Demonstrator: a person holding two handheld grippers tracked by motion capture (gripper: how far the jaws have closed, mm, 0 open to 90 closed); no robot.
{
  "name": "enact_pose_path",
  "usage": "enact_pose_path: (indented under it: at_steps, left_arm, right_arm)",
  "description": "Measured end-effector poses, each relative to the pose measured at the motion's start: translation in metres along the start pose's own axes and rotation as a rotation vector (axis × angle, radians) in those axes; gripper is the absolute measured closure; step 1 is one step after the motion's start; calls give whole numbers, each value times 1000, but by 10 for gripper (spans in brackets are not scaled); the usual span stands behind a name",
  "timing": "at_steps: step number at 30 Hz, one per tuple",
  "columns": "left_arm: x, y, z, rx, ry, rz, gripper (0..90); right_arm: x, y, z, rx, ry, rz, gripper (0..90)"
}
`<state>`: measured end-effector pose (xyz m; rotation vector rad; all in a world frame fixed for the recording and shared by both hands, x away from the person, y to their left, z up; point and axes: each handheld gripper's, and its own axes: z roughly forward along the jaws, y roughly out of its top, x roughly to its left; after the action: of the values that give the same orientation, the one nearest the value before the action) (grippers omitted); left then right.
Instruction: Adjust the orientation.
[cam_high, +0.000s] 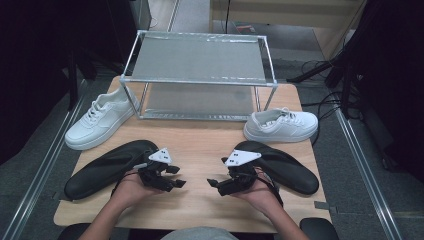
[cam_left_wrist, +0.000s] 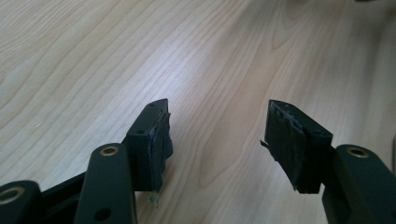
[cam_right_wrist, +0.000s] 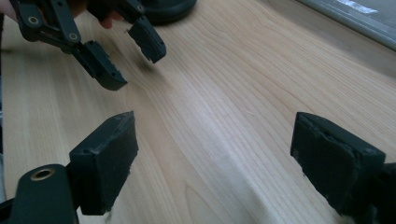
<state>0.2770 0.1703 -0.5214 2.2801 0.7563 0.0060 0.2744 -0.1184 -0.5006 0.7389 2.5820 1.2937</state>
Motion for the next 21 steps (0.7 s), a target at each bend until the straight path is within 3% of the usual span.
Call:
enact_pose_path:
  at_steps: [6,8,14,21]
  left_arm:
    - [0,0,-5,-7,9,-16,380]
    - [-2,0,-6,11,13,2,374]
    - [-9,3,-14,-6,15,26,368]
    - [-9,1,-26,-18,41,7,368]
  right_arm:
    - [-13,2,0,-7,13,50,231]
    - [-12,4,-1,-10,11,44,247]
    - [-6,6,-4,-11,16,40,309]
    - [-6,6,-9,-26,44,73,357]
